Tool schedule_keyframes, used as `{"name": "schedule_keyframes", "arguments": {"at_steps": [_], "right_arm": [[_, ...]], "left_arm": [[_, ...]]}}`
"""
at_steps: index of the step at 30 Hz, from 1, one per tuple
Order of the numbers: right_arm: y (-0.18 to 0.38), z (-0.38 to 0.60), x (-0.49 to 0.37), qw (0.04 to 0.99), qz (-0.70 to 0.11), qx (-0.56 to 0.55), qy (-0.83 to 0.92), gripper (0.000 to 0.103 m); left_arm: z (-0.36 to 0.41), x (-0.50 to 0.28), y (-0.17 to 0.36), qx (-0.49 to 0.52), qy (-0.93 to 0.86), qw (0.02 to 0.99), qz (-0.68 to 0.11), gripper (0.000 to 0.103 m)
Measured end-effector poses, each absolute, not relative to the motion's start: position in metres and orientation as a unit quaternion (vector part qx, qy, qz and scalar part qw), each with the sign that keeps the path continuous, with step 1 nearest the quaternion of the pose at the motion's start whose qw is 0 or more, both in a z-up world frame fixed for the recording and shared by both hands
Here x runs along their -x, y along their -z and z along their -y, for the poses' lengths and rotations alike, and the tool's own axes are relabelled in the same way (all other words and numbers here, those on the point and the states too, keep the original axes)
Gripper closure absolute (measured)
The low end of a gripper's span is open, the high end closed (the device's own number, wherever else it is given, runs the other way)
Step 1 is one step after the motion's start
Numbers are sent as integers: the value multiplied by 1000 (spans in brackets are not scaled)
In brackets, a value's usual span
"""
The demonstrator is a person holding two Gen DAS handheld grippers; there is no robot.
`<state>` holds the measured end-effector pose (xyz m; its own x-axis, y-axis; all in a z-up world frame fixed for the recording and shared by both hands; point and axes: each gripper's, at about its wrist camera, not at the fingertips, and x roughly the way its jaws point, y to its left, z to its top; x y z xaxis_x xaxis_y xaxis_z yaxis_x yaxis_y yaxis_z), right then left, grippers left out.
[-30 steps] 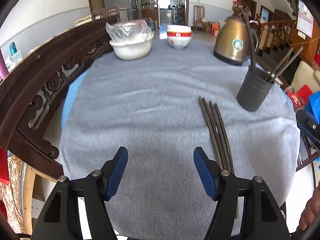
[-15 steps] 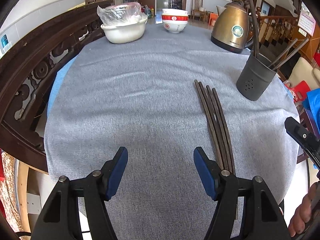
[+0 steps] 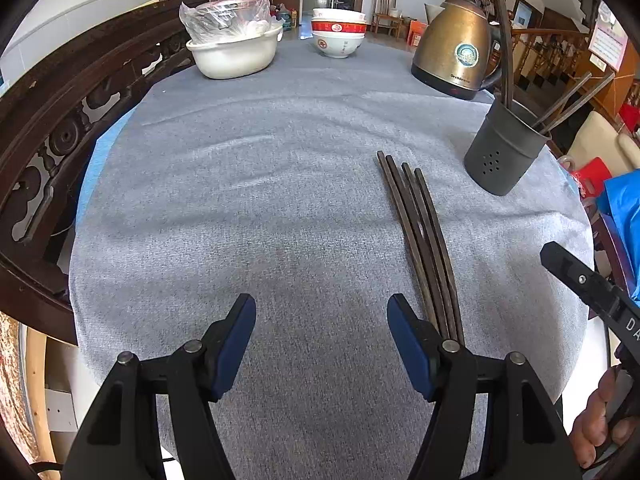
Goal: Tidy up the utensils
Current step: 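Move both open tools back down over the chopsticks on the cloth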
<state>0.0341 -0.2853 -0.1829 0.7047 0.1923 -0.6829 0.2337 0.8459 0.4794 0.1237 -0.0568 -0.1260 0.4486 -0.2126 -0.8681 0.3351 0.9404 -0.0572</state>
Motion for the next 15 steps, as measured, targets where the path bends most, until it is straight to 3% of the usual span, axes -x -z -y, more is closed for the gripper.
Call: {"name": "schedule_keyframes", "arguments": {"at_steps": [2, 8, 15], "right_arm": [[185, 283, -41, 879, -394, -269, 8, 64], [193, 274, -75, 871, -428, -241, -9, 77], [209, 266, -120, 852, -465, -240, -20, 82]], "left_arm": [[56, -127, 128, -58, 161, 848, -502, 34], [49, -136, 131, -49, 160, 848, -503, 34], [35, -147, 135, -37, 161, 847, -505, 34]]}}
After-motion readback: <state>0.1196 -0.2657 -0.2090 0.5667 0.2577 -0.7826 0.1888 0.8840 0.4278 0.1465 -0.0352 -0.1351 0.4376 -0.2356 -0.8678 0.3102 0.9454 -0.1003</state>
